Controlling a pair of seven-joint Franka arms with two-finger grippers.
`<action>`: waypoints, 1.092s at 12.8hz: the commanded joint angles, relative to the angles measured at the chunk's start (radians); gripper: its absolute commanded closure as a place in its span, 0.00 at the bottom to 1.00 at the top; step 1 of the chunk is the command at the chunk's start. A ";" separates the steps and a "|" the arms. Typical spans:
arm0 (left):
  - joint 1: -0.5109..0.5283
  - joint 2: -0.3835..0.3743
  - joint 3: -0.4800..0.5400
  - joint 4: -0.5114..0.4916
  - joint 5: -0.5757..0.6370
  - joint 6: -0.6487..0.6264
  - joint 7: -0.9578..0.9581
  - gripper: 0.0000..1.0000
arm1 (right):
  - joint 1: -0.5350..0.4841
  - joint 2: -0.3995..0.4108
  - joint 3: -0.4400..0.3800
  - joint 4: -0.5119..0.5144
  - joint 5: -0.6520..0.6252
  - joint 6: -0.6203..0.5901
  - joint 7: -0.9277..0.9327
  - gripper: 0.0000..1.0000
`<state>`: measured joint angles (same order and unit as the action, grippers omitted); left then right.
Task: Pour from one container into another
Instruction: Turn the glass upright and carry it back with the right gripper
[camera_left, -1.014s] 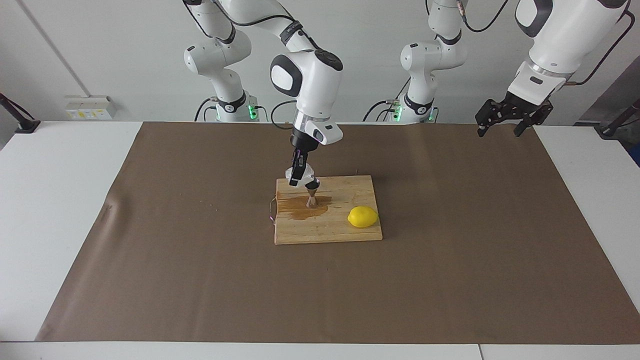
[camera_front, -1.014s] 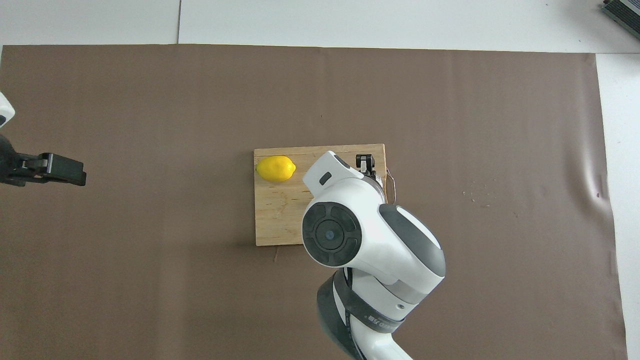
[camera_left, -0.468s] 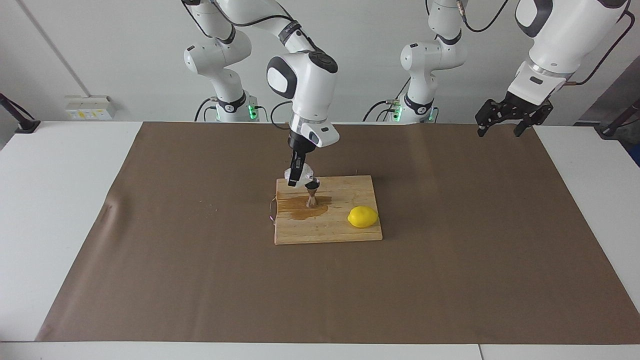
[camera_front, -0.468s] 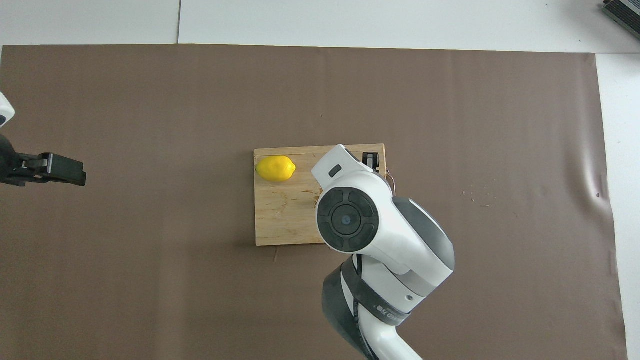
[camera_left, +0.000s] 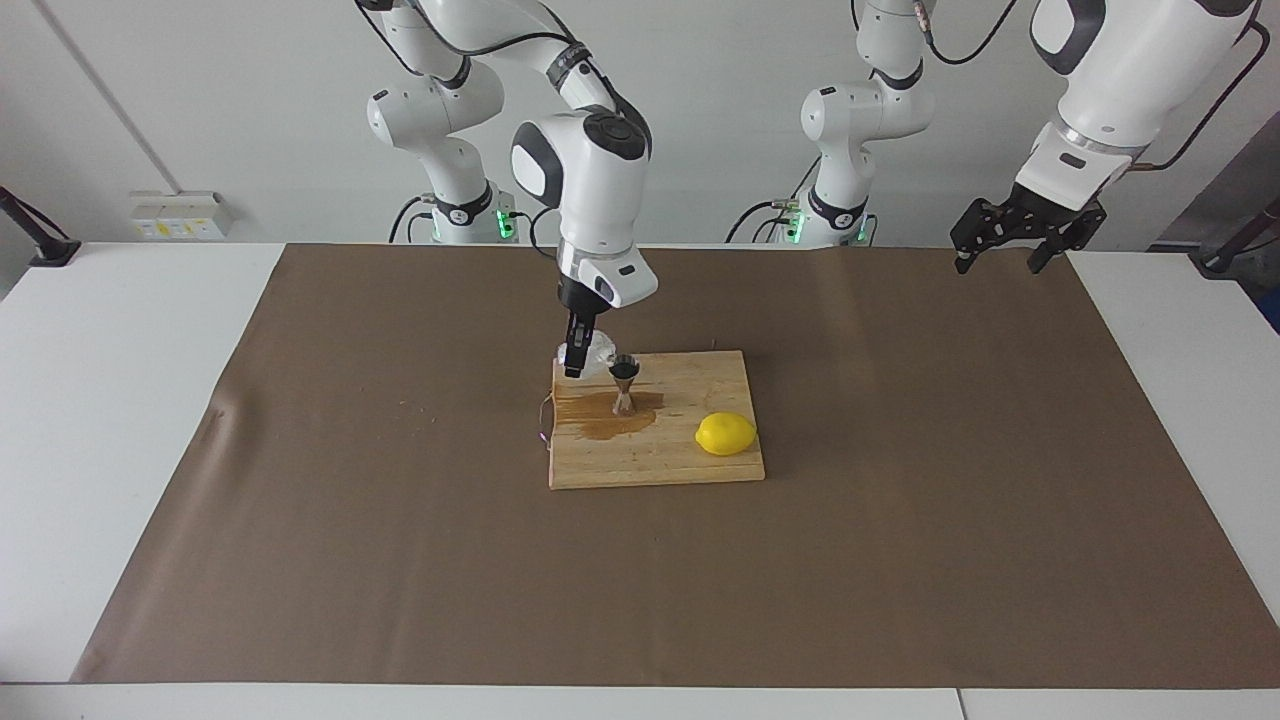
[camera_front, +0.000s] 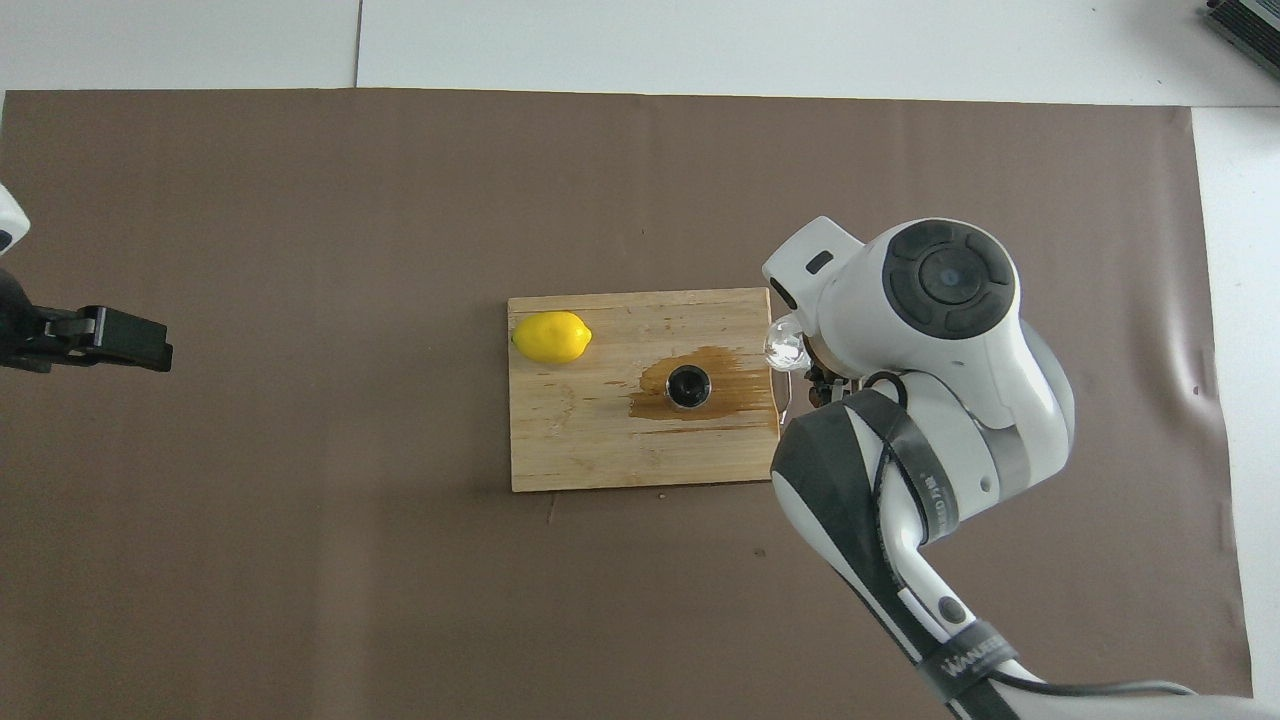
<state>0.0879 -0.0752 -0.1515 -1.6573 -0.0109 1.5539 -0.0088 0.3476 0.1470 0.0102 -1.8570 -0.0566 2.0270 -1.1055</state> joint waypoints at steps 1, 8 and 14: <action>0.000 -0.032 0.004 -0.038 -0.001 0.017 -0.010 0.00 | -0.099 -0.024 0.011 -0.042 0.121 -0.010 -0.170 1.00; 0.000 -0.032 0.004 -0.038 -0.001 0.017 -0.010 0.00 | -0.275 -0.115 0.010 -0.302 0.326 0.149 -0.555 1.00; 0.000 -0.032 0.004 -0.038 -0.001 0.017 -0.010 0.00 | -0.485 -0.081 0.010 -0.421 0.539 0.245 -1.046 1.00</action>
<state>0.0879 -0.0752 -0.1515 -1.6573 -0.0109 1.5539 -0.0089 -0.0743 0.0628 0.0063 -2.2304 0.3989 2.2308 -2.0010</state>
